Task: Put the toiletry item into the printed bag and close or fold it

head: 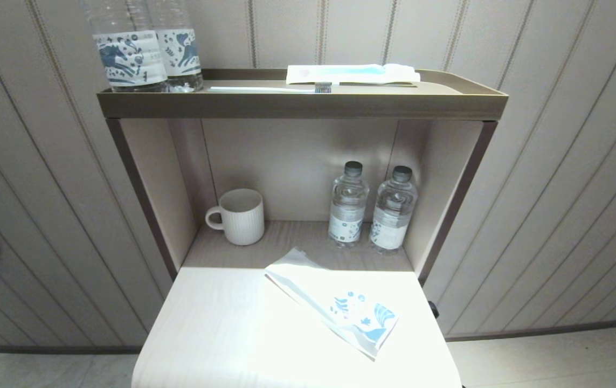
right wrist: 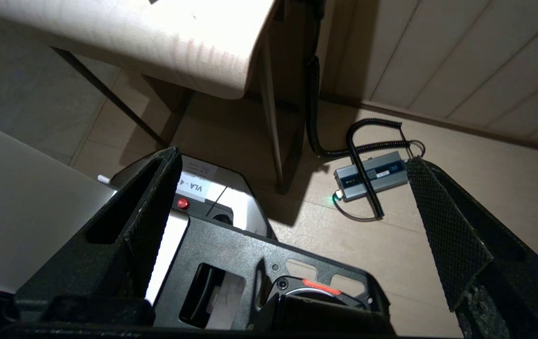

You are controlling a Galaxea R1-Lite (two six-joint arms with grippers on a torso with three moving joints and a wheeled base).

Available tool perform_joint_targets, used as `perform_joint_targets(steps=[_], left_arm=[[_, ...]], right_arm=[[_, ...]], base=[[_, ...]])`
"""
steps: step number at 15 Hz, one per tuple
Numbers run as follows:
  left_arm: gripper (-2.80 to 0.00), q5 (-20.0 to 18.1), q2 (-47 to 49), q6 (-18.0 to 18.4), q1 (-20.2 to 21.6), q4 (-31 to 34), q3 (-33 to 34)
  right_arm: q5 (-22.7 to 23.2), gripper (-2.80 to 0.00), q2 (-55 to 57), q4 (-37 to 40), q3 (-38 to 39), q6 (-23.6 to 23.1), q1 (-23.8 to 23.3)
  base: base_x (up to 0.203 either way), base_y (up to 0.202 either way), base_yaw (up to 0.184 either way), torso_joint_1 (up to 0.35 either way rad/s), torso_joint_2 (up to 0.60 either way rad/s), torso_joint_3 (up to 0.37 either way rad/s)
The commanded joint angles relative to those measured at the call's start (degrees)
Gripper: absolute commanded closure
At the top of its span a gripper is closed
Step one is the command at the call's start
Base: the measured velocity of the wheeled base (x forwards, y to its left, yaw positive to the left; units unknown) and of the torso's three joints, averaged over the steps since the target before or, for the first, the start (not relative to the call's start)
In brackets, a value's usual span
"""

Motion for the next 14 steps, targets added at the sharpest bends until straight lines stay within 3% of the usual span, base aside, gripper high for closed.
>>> perform_joint_targets(steps=[1, 3, 5, 7, 9, 11, 12, 14], left_arm=[[0.00, 0.2, -0.4, -0.3, 5.7, -0.7, 4.2], [0.00, 0.1, -0.5, -1.0, 13.2, -4.1, 11.1], [0.00, 0.3, -0.5, -2.3, 14.6, -10.7, 16.2], [0.00, 2.1, -0.6, -2.2, 15.8, -14.8, 20.5], [0.00, 3.3, -3.7, -0.8, 21.2, -15.2, 21.8], [0.00, 4.5, -8.3, 0.8, 21.9, -15.8, 24.2], [0.00, 2.6, -11.7, 2.2, 21.8, -16.0, 24.4], [0.00, -6.1, -16.3, 10.1, 21.6, -18.9, 26.5]], right_arm=[[-0.3, -2.80, -4.4, 0.4, 2.4, 1.3, -1.0], [-2.1, -2.80, -4.4, 0.3, 5.3, 3.9, -1.2], [-4.5, -2.80, -4.4, -0.2, 8.2, 4.2, -1.2], [-6.9, -2.80, -4.6, -5.6, 11.6, 3.7, -3.0], [-11.0, -2.80, -4.9, -14.0, 17.5, 0.4, -8.9], [-15.3, -2.80, -5.8, -19.0, 22.7, -1.3, -8.9], [-15.2, -2.80, -8.4, -21.4, 24.7, -1.5, -8.4], [-11.5, -2.80, -16.8, -24.8, 27.4, -2.0, -7.3]], base=[[0.000, 0.000, 0.000, 0.000, 0.00, 0.000], [0.000, 0.000, 0.000, 0.000, 0.00, 0.000], [0.000, 0.000, 0.000, 0.000, 0.00, 0.000], [0.000, 0.000, 0.000, 0.000, 0.00, 0.000], [0.000, 0.000, 0.000, 0.000, 0.00, 0.000], [0.000, 0.000, 0.000, 0.000, 0.00, 0.000], [0.000, 0.000, 0.000, 0.000, 0.00, 0.000], [0.000, 0.000, 0.000, 0.000, 0.00, 0.000]])
